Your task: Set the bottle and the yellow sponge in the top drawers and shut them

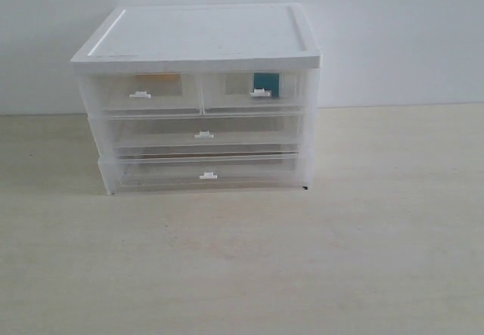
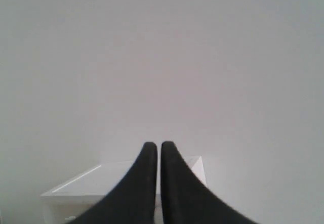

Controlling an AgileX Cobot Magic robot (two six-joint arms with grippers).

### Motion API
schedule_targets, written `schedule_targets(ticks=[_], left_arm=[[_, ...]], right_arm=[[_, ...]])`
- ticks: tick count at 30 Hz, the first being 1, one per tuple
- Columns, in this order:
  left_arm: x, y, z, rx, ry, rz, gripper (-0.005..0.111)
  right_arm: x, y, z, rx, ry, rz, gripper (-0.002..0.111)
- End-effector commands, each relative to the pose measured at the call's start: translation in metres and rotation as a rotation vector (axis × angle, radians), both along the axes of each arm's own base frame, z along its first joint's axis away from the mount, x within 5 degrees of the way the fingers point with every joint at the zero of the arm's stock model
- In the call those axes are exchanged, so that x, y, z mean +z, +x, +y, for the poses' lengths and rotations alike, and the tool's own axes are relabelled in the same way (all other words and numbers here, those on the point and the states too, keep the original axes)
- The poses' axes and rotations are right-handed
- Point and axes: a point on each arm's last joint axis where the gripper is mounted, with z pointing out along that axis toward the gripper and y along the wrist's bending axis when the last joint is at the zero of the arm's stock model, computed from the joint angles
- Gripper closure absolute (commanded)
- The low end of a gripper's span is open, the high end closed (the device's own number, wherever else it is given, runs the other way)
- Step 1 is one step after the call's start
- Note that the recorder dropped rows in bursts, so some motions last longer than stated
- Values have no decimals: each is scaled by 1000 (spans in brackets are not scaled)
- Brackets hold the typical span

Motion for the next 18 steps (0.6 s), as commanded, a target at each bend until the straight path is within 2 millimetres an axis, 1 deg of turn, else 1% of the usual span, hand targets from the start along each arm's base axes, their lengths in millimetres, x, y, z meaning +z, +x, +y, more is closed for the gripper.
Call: schedule_targets(ticks=[1, 5, 12, 17, 18], left_arm=[[-7, 4, 0, 14, 38, 23, 103], [-7, 4, 0, 38, 85, 26, 103], [-7, 4, 0, 33, 88, 26, 103], [-7, 4, 0, 98, 215, 35, 103], [-7, 4, -1, 90, 207, 34, 103]], right_arm=[[-3, 1, -1, -16, -2, 7, 108], [-3, 1, 0, -4, -2, 5, 108], [-3, 0, 1, 4, -6, 4, 108], [-3, 0, 1, 6, -5, 4, 108], [-3, 0, 1, 6, -5, 4, 108]])
